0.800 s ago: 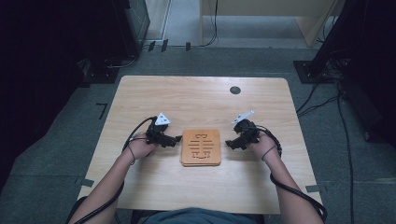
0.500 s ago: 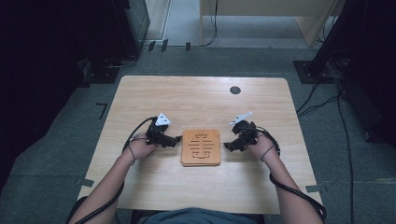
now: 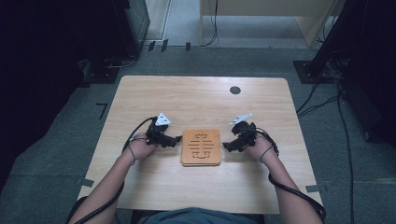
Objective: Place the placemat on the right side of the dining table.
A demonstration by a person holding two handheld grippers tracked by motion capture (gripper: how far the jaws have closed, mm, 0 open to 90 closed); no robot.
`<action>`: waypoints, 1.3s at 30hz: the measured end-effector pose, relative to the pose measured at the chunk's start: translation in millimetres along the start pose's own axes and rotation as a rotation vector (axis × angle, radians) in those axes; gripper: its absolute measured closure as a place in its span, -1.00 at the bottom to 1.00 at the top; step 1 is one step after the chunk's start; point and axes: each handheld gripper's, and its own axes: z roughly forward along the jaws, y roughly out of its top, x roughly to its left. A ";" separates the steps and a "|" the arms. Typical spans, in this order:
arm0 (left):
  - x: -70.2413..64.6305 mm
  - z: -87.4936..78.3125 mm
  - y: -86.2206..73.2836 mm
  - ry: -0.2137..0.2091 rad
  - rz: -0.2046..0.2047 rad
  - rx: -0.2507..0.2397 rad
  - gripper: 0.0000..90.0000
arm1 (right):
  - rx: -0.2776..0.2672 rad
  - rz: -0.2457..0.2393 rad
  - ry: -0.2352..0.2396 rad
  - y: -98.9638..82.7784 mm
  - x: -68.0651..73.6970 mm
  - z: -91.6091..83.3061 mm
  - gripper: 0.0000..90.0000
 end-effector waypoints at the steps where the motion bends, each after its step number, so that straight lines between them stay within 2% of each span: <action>1: 0.1 0.0 0.0 0.000 0.000 0.000 -0.78 | -0.001 0.000 0.000 -0.1 0.0 0.0 -1.00; 15: -0.2 0.0 0.1 0.000 0.001 0.001 -0.78 | -0.032 -0.001 0.003 -2.5 -0.2 0.7 -1.00; 22: 0.2 -0.1 0.5 -0.001 -0.016 -0.002 -0.78 | 0.015 0.000 0.000 3.6 0.1 1.1 -1.00; 23: 0.3 -0.2 0.5 -0.001 -0.012 0.001 -0.78 | 0.029 0.015 -0.008 5.5 1.1 1.5 -1.00; 26: -0.3 0.1 0.5 0.002 -0.004 0.002 -0.78 | 0.034 0.016 -0.011 7.1 1.0 2.2 -1.00; 29: -0.7 -0.8 1.7 0.009 -0.013 0.005 -0.72 | 0.046 0.026 -0.015 8.6 1.1 2.4 -1.00; 35: -1.3 -3.2 1.6 0.002 -0.009 0.011 -0.71 | 0.056 0.049 -0.016 10.4 -0.1 1.7 -0.99; 39: -1.9 -5.3 2.1 0.000 -0.007 0.006 -0.71 | 0.054 0.059 -0.030 12.0 -1.0 -0.9 -0.78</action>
